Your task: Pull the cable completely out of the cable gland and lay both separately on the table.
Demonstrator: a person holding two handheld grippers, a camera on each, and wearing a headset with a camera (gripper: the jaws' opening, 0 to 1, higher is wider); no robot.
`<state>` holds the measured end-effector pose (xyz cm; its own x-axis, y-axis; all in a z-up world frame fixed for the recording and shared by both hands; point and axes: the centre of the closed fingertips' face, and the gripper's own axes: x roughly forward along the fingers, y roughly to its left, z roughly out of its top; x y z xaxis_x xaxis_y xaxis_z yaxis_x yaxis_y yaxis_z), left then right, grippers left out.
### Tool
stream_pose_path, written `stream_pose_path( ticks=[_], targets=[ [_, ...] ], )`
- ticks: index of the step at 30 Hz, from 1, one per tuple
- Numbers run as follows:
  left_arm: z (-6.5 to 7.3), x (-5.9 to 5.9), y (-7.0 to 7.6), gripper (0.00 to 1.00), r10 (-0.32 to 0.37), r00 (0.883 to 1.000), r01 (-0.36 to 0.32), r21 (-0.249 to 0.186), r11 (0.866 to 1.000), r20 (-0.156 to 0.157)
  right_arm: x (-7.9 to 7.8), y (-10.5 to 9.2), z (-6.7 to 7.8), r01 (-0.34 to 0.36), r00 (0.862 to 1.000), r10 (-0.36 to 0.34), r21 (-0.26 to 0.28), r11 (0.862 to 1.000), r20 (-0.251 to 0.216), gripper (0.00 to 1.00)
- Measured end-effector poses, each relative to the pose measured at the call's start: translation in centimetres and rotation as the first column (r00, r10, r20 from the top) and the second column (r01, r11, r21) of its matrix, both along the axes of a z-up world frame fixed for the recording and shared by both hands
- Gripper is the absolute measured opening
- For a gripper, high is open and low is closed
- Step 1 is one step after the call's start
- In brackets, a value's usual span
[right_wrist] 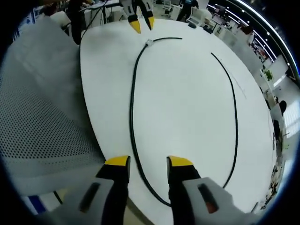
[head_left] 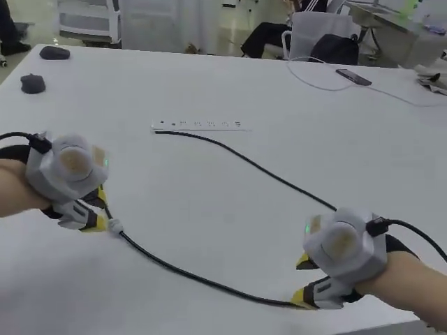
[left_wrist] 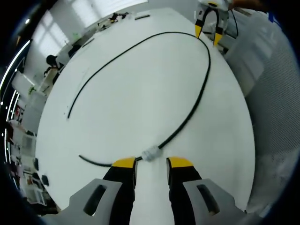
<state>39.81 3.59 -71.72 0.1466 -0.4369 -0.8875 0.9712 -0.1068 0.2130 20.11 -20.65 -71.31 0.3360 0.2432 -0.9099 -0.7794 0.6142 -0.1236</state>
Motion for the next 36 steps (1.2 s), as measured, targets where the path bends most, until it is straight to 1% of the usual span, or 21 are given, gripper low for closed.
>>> stream_pose_path(
  ticks=[1,2,3,6,7,9,10,11,13,14,15,19,22,24,25,26,27,28,30,33,36],
  targets=[
    [-0.7,0.3,-0.4,0.26,-0.047,0.999,0.047,0.005,0.999,0.009,0.0,0.0,0.4,0.01,1.0,-0.01,0.006,1.0,0.008,0.32],
    [-1.3,0.6,-0.3,0.25,-0.039,0.999,0.039,0.018,0.999,0.005,-0.1,0.0,0.7,0.018,1.0,-0.018,0.008,1.0,0.01,0.32],
    [-2.1,0.6,-0.1,0.24,-0.06,0.998,0.06,0.057,0.997,-0.012,-0.2,0.0,1.0,0.026,1.0,-0.026,0.012,1.0,0.016,0.32],
    [-3.2,0.3,-0.6,0.26,-0.118,0.992,0.121,0.075,0.99,-0.044,0.1,0.4,2.4,0.057,0.997,-0.059,0.051,0.997,0.043,0.32],
    [-3.7,-0.1,-0.6,0.27,-0.129,0.989,0.135,0.083,0.987,-0.074,0.1,0.4,2.7,0.061,0.997,-0.064,0.057,0.997,0.046,0.32],
    [-4.2,-0.3,-0.4,0.3,-0.151,0.984,0.16,0.102,0.982,-0.091,0.1,0.5,3.3,0.07,0.996,-0.074,0.064,0.995,0.053,0.33],
    [-4.0,-0.4,-0.3,0.28,-0.149,0.983,0.16,0.104,0.982,-0.107,0.3,0.5,3.6,0.072,0.995,-0.076,0.067,0.995,0.058,0.33],
    [-4.1,-0.1,-0.8,0.26,-0.143,0.985,0.151,0.077,0.986,-0.098,0.3,0.6,3.7,0.072,0.995,-0.077,0.069,0.995,0.06,0.32],
    [-4.2,-0.3,-0.5,0.24,-0.169,0.978,0.18,0.086,0.98,-0.123,0.5,0.7,4.0,0.072,0.995,-0.076,0.071,0.995,0.062,0.32],
    [-4.3,-0.8,-0.4,0.22,-0.148,0.975,0.163,0.082,0.983,-0.166,0.8,0.9,4.1,0.073,0.995,-0.078,0.075,0.995,0.065,0.31],
    [-4.2,-0.5,-0.5,0.21,-0.148,0.978,0.161,0.077,0.984,-0.147,0.9,1.1,4.1,0.073,0.995,-0.079,0.081,0.994,0.066,0.31],
    [-4.2,-0.8,-0.5,0.18,-0.107,0.984,0.121,0.088,0.989,-0.144,1.6,1.7,4.1,0.07,0.995,-0.076,0.092,0.993,0.067,0.29],
    [-4.1,-0.7,-0.4,0.18,-0.04,0.994,0.048,0.078,0.996,-0.103,1.9,2.3,3.8,0.051,0.997,-0.056,0.089,0.995,0.055,0.28],
    [-4.0,-0.9,-0.1,0.18,0.013,0.994,-0.007,0.061,0.998,-0.11,2.2,2.8,4.1,0.032,0.997,-0.037,0.086,0.996,0.06,0.28],
    [-3.9,-0.8,0.1,0.18,0.037,0.994,-0.033,0.047,0.998,-0.101,2.3,3.0,4.4,0.026,0.997,-0.032,0.09,0.996,0.065,0.28],
    [-3.5,-0.5,0.2,0.18,0.079,0.993,-0.077,0.029,0.997,-0.083,2.5,3.4,4.8,0.017,0.997,-0.025,0.099,0.995,0.072,0.28],
    [-3.2,-0.5,0.4,0.18,0.135,0.987,-0.134,0.021,0.991,-0.088,2.7,3.7,5.1,0.013,0.997,-0.021,0.106,0.994,0.076,0.28],
    [-2.7,-0.3,0.4,0.18,0.157,0.985,-0.157,0.0,0.988,-0.078,3.0,4.0,5.3,0.007,0.997,-0.016,0.112,0.994,0.082,0.28],
    [-1.6,-0.2,0.6,0.18,0.179,0.982,-0.18,-0.023,0.983,-0.052,3.2,4.6,5.8,-0.004,0.996,-0.008,0.126,0.992,0.088,0.29],
    [0.3,-0.8,0.6,0.18,0.205,0.978,-0.207,-0.055,0.977,-0.049,3.6,6.2,6.3,-0.031,0.995,0.016,0.15,0.988,0.094,0.3],
    [2.6,-1.6,0.5,0.17,0.208,0.978,-0.21,-0.09,0.973,-0.033,3.9,8.0,6.9,-0.083,0.992,0.067,0.148,0.986,0.106,0.31]
  ],
)
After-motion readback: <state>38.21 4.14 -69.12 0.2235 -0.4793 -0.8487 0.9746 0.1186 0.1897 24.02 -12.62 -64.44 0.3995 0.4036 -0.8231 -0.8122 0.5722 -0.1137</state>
